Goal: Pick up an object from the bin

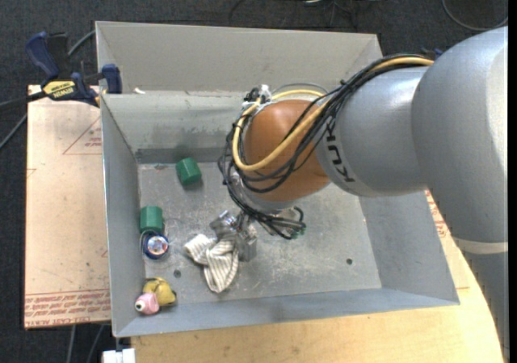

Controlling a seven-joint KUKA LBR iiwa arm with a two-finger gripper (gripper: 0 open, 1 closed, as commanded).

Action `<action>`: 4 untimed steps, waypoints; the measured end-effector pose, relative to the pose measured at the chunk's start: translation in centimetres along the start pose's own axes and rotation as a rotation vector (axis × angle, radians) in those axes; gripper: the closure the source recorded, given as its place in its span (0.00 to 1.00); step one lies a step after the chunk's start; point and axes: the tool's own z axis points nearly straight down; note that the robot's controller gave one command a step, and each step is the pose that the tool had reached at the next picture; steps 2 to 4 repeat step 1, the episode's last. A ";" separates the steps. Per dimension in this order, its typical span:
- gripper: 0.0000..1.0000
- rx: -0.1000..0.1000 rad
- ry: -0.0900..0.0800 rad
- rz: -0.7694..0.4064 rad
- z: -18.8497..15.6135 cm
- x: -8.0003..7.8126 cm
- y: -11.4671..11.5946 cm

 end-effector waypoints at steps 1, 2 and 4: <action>1.00 -0.004 0.007 0.000 -1.3 0.2 0.1; 1.00 -0.004 0.007 0.000 -1.3 0.2 0.1; 1.00 -0.004 0.007 0.000 -1.3 0.2 0.1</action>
Offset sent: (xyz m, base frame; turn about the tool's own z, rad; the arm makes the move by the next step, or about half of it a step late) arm 0.0000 0.0000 0.0683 0.0000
